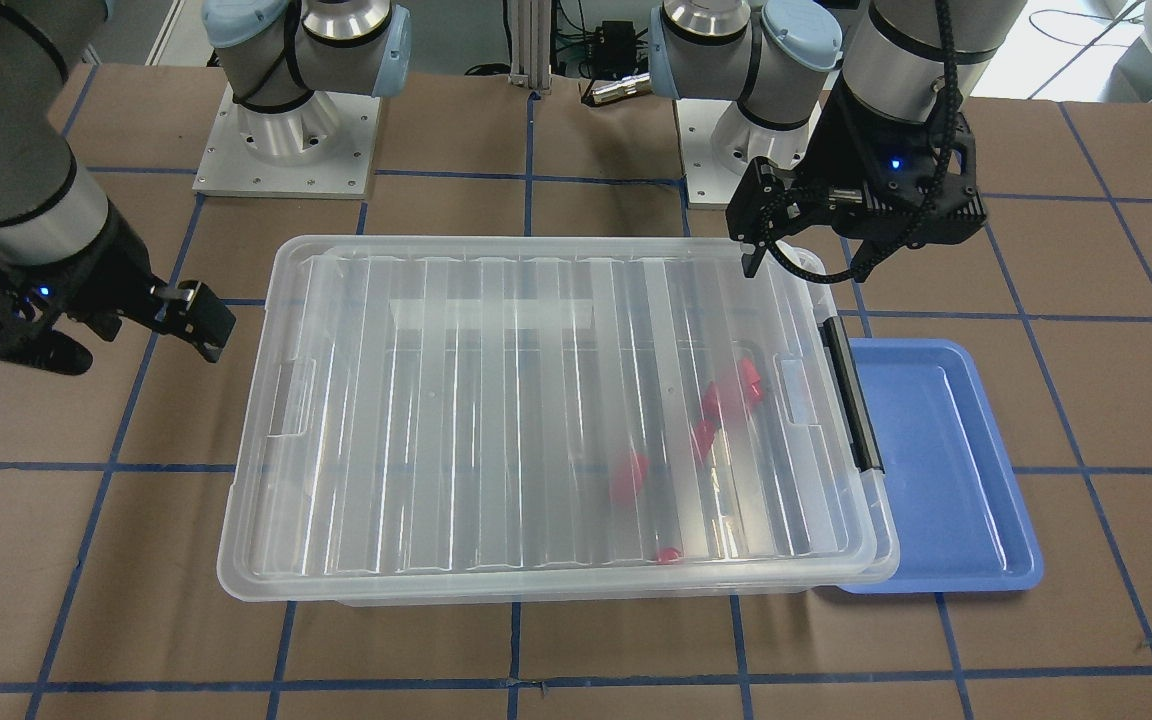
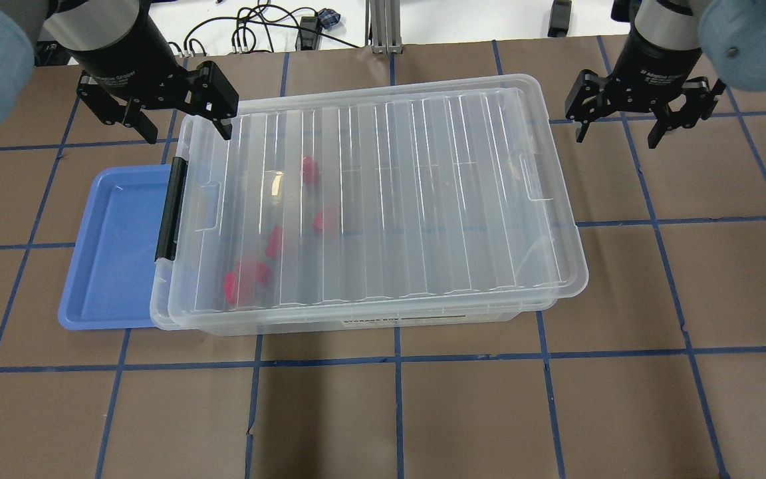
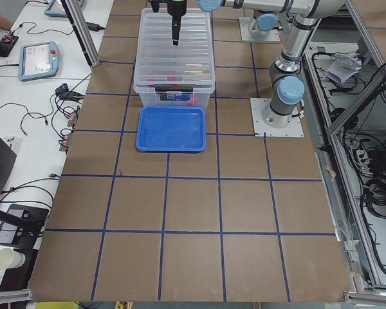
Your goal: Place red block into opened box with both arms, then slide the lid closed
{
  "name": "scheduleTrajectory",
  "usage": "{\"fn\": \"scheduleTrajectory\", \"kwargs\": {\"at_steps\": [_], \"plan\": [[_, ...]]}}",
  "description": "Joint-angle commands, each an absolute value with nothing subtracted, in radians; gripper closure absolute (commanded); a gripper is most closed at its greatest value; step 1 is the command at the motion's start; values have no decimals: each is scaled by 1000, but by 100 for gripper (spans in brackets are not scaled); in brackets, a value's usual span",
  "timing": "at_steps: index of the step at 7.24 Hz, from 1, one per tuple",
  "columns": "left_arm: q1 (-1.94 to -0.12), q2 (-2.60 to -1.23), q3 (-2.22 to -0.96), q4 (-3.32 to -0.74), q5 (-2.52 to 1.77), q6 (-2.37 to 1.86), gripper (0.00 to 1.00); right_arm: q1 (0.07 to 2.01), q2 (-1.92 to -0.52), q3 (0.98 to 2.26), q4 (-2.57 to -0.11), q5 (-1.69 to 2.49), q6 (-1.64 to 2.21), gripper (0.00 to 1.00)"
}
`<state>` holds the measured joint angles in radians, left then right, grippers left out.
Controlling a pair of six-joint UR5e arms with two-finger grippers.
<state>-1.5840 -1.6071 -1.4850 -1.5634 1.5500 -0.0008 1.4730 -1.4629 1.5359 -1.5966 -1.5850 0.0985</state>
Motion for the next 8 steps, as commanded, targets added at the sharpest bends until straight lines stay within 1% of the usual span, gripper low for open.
{"fn": "scheduleTrajectory", "kwargs": {"at_steps": [1, 3, 8], "plan": [[-1583, -1609, -1485, -1565, 1549, 6, 0, 1499, -1572, 1543, -1516, -1529, 113, 0], [-1582, -1611, -1483, -1566, 1549, 5, 0, 1583, -1575, 1548, -1491, -1554, 184, 0], [-1562, -1600, -1488, -1568, 1552, 8, 0, 1572, -1575, 1539, -1516, -1571, 183, 0]]}}
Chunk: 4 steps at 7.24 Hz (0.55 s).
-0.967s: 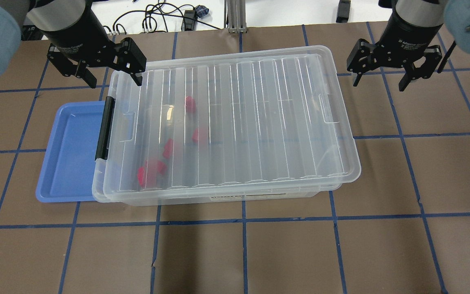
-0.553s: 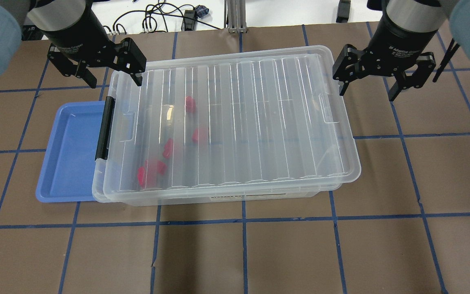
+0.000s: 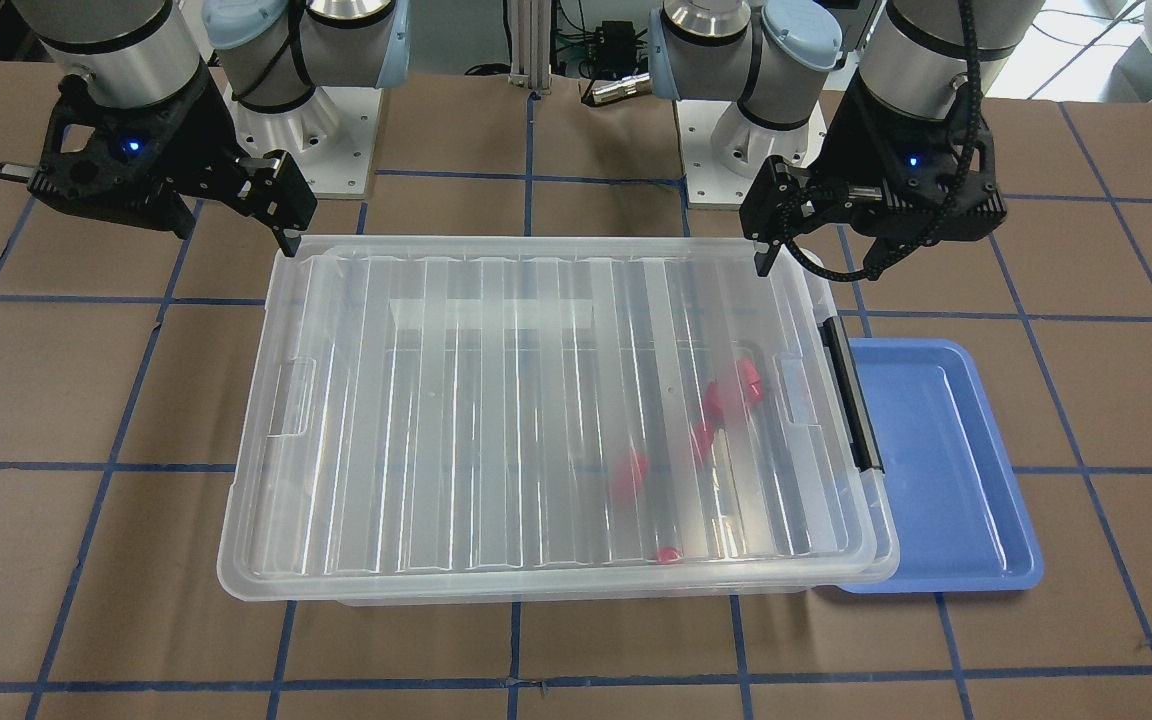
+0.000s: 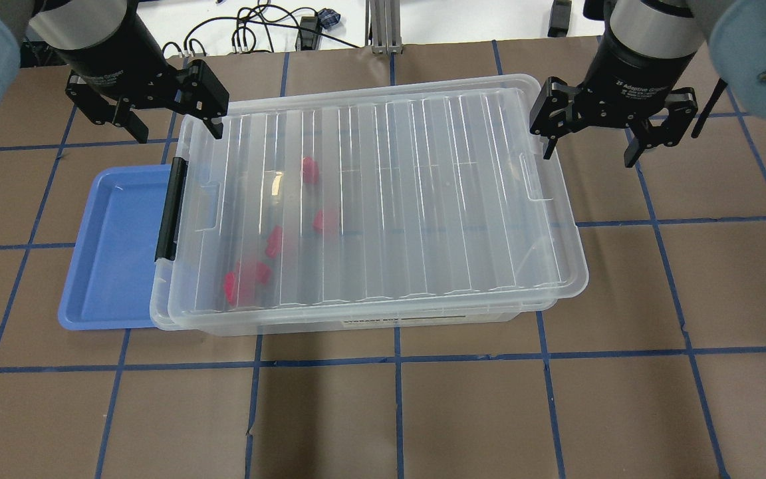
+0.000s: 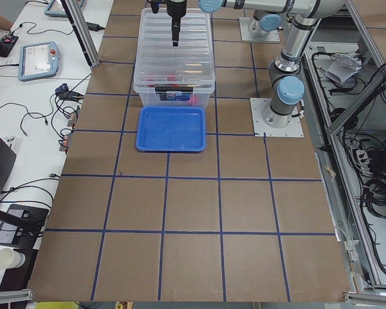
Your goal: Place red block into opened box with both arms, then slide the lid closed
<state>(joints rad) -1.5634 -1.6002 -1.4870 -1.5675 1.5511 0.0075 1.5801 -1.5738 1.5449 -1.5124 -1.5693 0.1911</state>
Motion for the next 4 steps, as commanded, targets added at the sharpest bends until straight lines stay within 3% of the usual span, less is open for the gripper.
{"fn": "scheduleTrajectory", "kwargs": {"at_steps": [1, 4], "plan": [[-1562, -1600, -1488, -1568, 1552, 8, 0, 1548, -1575, 1540, -1514, -1566, 173, 0], [-1563, -1617, -1486, -1568, 1552, 6, 0, 1531, -1601, 1549, -1500, -1566, 178, 0]]}}
